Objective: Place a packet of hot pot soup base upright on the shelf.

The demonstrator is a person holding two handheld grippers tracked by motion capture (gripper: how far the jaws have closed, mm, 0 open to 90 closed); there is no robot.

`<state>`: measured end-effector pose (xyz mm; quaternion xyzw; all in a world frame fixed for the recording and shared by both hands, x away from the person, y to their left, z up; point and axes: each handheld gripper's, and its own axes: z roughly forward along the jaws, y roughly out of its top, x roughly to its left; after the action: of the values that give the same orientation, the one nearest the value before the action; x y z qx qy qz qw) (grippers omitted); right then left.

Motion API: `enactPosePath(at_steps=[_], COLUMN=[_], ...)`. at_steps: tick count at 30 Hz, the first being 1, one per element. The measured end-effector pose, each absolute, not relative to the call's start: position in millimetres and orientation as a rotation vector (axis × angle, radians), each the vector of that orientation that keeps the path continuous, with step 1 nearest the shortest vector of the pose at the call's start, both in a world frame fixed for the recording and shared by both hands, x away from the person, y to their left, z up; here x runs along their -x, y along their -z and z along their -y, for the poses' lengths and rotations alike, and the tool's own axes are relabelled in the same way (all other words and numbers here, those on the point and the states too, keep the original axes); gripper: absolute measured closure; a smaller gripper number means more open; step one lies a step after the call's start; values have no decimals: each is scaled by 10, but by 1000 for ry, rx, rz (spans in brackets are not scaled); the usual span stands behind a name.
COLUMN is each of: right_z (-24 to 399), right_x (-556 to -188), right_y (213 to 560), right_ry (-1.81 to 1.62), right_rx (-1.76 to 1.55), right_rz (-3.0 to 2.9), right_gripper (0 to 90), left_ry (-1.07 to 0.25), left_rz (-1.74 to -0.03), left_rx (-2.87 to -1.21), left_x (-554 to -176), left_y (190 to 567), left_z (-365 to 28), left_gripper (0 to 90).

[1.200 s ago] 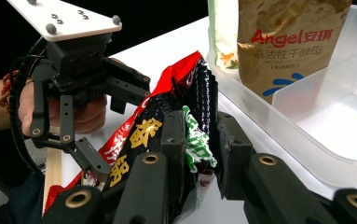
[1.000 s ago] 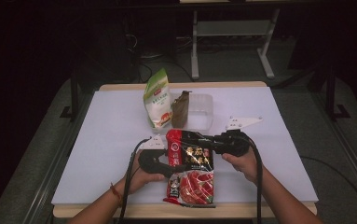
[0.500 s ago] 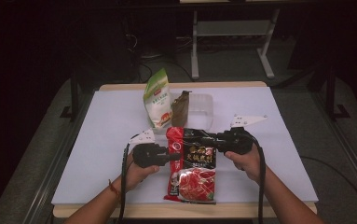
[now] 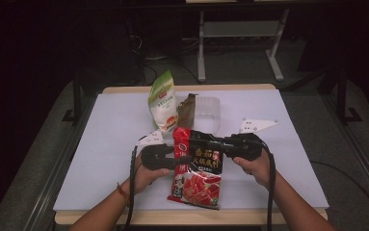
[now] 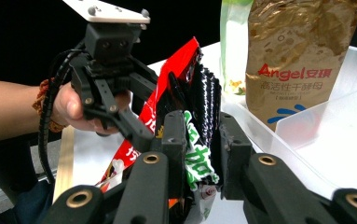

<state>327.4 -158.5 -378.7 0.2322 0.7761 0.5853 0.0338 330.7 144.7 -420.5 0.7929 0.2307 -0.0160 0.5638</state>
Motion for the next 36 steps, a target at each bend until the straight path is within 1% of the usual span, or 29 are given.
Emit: enactPosePath(at_steps=[3, 5, 8, 10, 12, 13, 15, 17, 19, 20, 21, 24, 26, 30, 36], right_z=[1592, 1588, 1586, 1589, 1591, 1594, 1607, 1607, 1599, 1598, 1604, 1673, 1753, 1909, 2180], right_x=[-3275, -3273, -3275, -3281, -3276, -3275, -3277, -3273, -3254, -3245, -3238, -3201, -3169, -3124, -3062], right_y=[3795, 3794, 3795, 3800, 3796, 3794, 3791, 3778, 3754, 3737, 3719, 3649, 3602, 3566, 3695], right_ry=[-1813, -1813, -1814, -1821, -1820, -1819, -1835, -1843, -1843, -1841, -1837, -1830, -1827, -1777, -1632], right_rx=[-713, -701, -697, -705, -700, -704, -717, -725, -718, -727, -735, -742, -736, -760, -892], right_rz=[-2388, -2385, -2384, -2384, -2385, -2382, -2373, -2366, -2360, -2356, -2361, -2348, -2343, -2340, -2318], right_gripper=[761, 762, 763, 761, 754, 739, 700, 655, 597, 507, 450, 330, 300, 270, 276], left_ry=[93, 93, 130, 157, 166, 161, 145, 139, 129, 131, 125, 94, 54, 4, -71], left_rz=[-528, -522, -525, -515, -515, -500, -482, -465, -467, -469, -470, -461, -459, -474, -477], left_rx=[-1882, -1886, -1894, -1887, -1862, -1848, -1845, -1840, -1828, -1818, -1804, -1783, -1777, -1764, -1748], left_x=[-3348, -3349, -3383, -3404, -3409, -3396, -3360, -3326, -3289, -3271, -3246, -3164, -3103, -3050, -3008], left_y=[4225, 4226, 4240, 4233, 4210, 4193, 4150, 4116, 4089, 4073, 4050, 3952, 3878, 3806, 3704], left_z=[-1381, -1353, -1326, -1337, -1374, -1398, -1424, -1452, -1473, -1484, -1497, -1516, -1526, -1545, -1545], left_gripper=[440, 409, 397, 441, 546, 614, 696, 744, 756, 761, 765, 780, 786, 797, 802])
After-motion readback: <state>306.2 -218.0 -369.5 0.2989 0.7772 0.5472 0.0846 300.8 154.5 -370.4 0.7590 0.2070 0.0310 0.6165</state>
